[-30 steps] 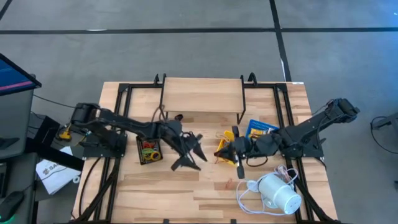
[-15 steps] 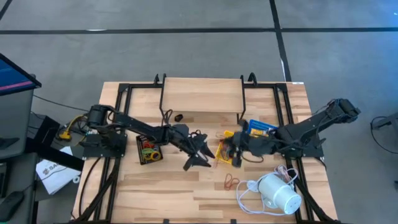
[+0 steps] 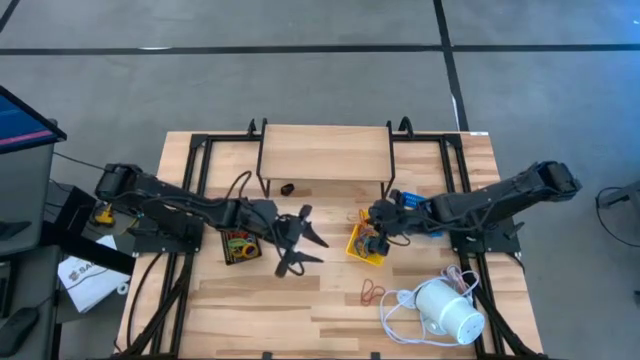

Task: Pick & Place Office Desk Supplies
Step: Put the red rubber band into the yellow bin

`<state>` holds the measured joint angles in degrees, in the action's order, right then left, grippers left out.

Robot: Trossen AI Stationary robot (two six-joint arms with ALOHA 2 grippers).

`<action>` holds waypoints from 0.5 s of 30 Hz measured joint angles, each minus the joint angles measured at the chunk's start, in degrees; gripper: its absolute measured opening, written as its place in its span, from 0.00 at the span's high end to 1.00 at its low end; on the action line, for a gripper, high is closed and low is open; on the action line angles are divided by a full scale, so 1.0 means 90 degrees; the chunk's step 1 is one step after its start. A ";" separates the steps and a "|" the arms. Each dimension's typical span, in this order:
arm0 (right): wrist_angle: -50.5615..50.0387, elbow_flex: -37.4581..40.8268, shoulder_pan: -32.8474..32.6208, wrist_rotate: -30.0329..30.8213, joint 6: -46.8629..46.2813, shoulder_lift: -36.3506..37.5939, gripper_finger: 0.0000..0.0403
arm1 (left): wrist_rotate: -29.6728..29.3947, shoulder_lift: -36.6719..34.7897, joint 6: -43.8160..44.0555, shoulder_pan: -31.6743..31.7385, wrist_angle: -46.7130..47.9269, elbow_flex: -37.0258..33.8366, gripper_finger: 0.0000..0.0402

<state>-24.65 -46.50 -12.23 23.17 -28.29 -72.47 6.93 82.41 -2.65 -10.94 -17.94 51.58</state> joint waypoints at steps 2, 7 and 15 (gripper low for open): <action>0.0065 0.0104 0.0072 -0.0310 -0.0051 0.0005 0.99 | 0.0000 0.0012 -0.0001 0.0000 0.0131 -0.0006 0.58; 0.0045 0.0265 0.0028 -0.0754 -0.0356 0.0005 1.00 | -0.0269 0.0285 -0.0001 0.0010 0.0276 -0.0008 0.60; -0.0068 0.0310 -0.0138 -0.1223 -0.0385 0.0005 0.85 | -0.0849 0.1016 -0.0130 0.0275 -0.0005 -0.0006 0.62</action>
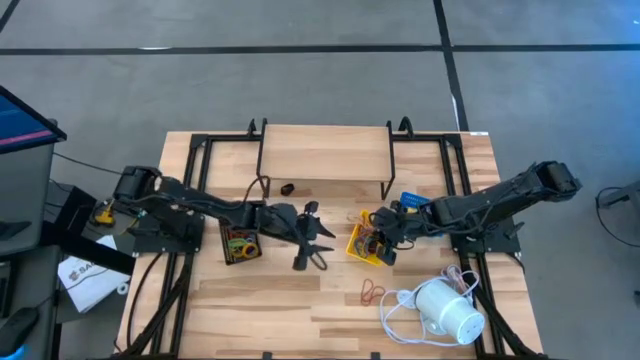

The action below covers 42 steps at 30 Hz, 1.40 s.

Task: Pick & Place Office Desk Supplies
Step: Put the red rubber band into the yellow bin, then put the black rubber band into the yellow bin

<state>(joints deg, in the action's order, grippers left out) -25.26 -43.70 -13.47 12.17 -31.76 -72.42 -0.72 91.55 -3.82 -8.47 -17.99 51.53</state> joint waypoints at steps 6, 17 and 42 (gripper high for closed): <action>0.0238 -0.0055 -0.0004 -0.0945 -0.0094 0.0000 0.55 | 0.0535 0.0288 0.0455 0.0104 0.0033 -0.0002 0.62; 0.0791 -0.0990 -0.0521 -0.0795 0.0583 0.0000 0.28 | -0.2071 0.0333 0.0783 0.0756 0.2571 0.0000 0.62; -0.0813 -0.1231 -0.1049 0.0621 0.0748 0.0000 0.28 | -0.4835 0.1799 0.1270 0.1573 0.3614 0.0017 0.62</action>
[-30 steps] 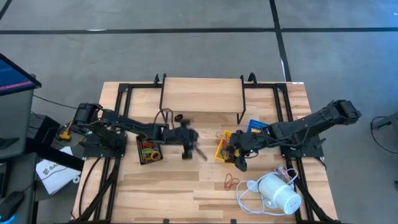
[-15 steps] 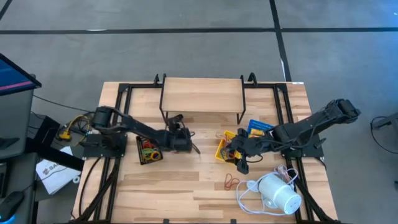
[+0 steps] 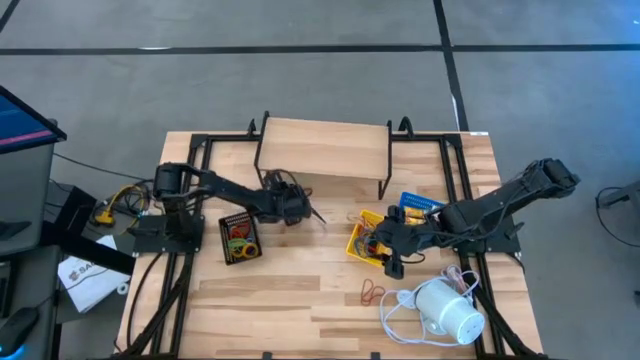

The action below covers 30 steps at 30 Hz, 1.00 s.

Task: Pick & Place Office Desk Supplies
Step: Put the black rubber band into the yellow bin

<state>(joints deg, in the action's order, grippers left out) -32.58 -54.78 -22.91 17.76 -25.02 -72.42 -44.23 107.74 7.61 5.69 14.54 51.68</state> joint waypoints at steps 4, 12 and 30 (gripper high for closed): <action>0.0045 0.0000 -0.0104 0.0037 -0.0055 0.0000 0.28 | 0.0309 -0.0009 -0.0368 0.0208 -0.0188 0.0007 0.62; 0.0116 0.0000 -0.0127 0.0037 -0.0174 0.0000 0.28 | 0.0630 0.0016 -0.0689 0.0121 -0.0198 0.0000 0.89; 0.0245 -0.0002 -0.0161 0.0065 -0.0170 0.0000 0.28 | 0.2590 -0.1713 -0.1664 -0.1791 -0.1210 -0.0027 1.00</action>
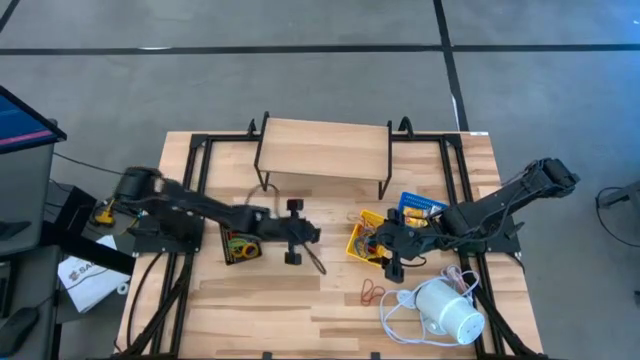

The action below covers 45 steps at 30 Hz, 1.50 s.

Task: Pick & Place Office Desk Supplies
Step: Put the black rubber band into the yellow bin

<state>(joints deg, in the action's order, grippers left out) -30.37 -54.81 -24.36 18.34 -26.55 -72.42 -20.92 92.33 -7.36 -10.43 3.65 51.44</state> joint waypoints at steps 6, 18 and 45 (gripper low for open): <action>-0.0175 0.0000 -0.0035 0.0664 0.0018 0.0053 0.28 | 0.1689 -0.1073 -0.0204 0.0165 -0.1957 0.0015 1.00; 0.1329 -0.0008 -0.0667 0.1946 0.1058 0.0746 0.28 | 0.3476 -0.0262 0.0100 0.0589 -0.4976 0.0103 1.00; 0.1360 0.0002 -0.0775 0.1663 0.1142 0.0723 0.93 | 0.4089 0.1182 -0.0187 0.0738 -0.4630 0.1811 0.96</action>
<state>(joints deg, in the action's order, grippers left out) -18.13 -54.78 -31.33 33.31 -16.27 -65.92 15.88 102.96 -9.05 -3.79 -38.02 67.74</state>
